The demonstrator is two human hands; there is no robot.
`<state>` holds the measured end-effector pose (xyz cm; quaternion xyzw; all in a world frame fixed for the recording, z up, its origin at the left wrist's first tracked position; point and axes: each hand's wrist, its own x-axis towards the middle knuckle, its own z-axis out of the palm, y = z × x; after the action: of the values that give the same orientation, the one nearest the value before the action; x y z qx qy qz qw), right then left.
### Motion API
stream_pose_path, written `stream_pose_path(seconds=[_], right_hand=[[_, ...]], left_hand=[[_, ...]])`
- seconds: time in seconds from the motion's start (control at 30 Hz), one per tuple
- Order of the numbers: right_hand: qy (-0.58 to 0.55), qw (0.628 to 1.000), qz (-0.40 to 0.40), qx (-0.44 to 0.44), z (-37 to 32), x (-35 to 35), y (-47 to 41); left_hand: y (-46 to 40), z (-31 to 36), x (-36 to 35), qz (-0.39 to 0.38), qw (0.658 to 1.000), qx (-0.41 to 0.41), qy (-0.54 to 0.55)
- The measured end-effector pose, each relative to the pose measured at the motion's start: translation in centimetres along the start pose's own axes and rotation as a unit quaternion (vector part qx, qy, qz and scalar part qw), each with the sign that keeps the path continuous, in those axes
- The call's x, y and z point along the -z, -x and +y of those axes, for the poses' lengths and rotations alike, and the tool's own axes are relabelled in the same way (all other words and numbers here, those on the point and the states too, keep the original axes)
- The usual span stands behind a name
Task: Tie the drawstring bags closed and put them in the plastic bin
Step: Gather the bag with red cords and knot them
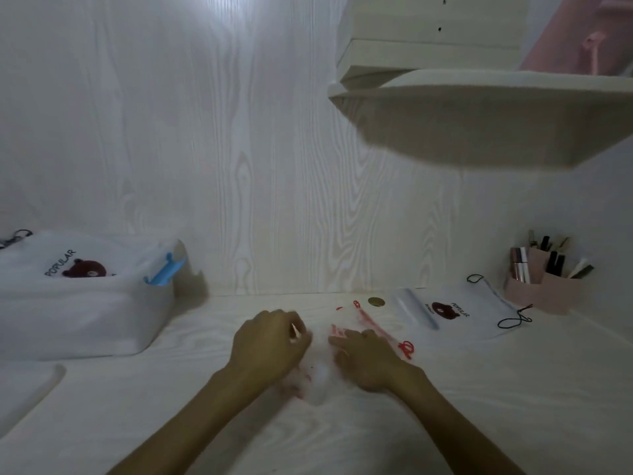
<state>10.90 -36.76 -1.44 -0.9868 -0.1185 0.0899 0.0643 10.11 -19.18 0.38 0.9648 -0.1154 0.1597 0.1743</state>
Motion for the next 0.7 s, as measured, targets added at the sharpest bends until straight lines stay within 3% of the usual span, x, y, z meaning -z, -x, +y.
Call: stream_pose_path(seconds=[0.13,0.27,0.33,0.4,0.47,0.53,0.6,0.7], right_hand=[[0.022,0.999,-0.028,0.024,-1.9,1.2,0.9],[-0.074,0.985,-0.094,0.125,-1.3,3.2,2.5],[-0.106,0.979,-0.09,0.148,-0.2,2.7,2.1],[-0.123,0.98,-0.069,0.143,0.5,1.2,1.1],[-0.123,0.983,0.003,0.135,0.5,-0.2,0.0],[-0.1,0.987,0.078,0.098,0.1,-1.2,-0.1],[-0.042,0.991,0.117,0.058,-0.8,-2.1,-1.1],[0.009,0.987,0.16,0.02,-1.5,-2.7,-3.2]], left_hand=[[1.1,-0.5,-1.0,-0.13,0.973,0.054,-0.18],[-0.7,-2.9,0.2,-0.227,0.955,0.06,-0.183],[-2.3,-3.7,1.4,-0.332,0.926,0.029,-0.175],[-3.5,-4.5,1.9,-0.375,0.908,0.007,-0.189],[-4.3,-5.5,1.3,-0.282,0.939,0.027,-0.195],[-4.2,-5.5,0.2,-0.092,0.976,0.031,-0.193],[-4.1,-5.8,-0.7,0.048,0.99,0.036,-0.129],[-3.1,-6.1,-0.4,0.057,0.994,0.084,0.028]])
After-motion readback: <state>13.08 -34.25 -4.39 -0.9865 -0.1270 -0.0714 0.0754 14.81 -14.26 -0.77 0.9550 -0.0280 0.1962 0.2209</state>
